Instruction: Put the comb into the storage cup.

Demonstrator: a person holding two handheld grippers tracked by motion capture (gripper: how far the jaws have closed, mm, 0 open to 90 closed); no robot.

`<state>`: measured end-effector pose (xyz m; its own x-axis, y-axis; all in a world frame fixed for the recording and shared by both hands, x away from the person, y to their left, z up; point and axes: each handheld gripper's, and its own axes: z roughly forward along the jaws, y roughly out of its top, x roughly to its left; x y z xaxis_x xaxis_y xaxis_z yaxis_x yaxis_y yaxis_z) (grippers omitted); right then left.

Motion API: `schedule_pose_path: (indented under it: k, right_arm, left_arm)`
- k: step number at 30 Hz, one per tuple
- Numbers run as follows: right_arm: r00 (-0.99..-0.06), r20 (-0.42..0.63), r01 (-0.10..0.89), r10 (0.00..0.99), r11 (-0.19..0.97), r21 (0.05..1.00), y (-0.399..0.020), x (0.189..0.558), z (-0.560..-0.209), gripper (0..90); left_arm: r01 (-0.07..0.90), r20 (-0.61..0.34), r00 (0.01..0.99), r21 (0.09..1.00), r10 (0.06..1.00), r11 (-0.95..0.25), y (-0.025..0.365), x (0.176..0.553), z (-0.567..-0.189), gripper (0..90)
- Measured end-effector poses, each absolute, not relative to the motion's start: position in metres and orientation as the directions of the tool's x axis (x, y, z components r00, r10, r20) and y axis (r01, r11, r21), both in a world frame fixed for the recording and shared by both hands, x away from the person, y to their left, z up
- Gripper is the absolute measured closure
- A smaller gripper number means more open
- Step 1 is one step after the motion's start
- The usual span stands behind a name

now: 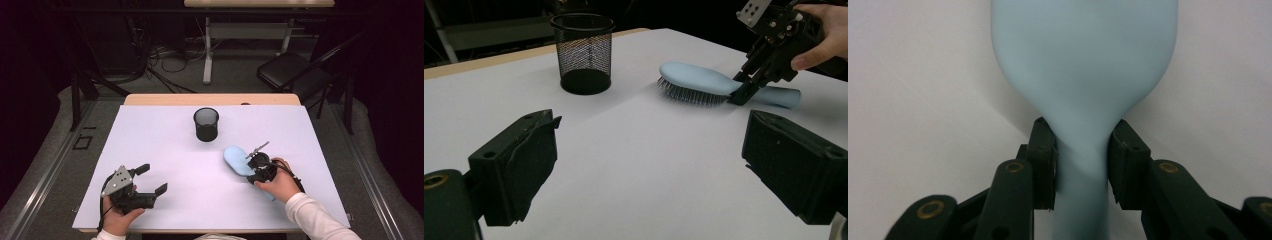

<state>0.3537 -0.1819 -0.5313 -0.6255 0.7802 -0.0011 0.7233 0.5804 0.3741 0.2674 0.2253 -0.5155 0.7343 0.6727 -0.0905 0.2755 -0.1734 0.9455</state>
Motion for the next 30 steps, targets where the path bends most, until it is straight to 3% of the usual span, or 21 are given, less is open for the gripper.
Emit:
schedule_pose_path:
  k: [30]
  right_arm:
    - [-0.616, 0.015, 0.696, 0.787, 0.536, 0.478, -0.1908, 0.3461, -0.5333, 69.3]
  left_arm:
    - [0.272, -0.087, 0.732, 0.947, 0.675, -0.173, 0.2253, 0.2675, -0.5159, 7.6]
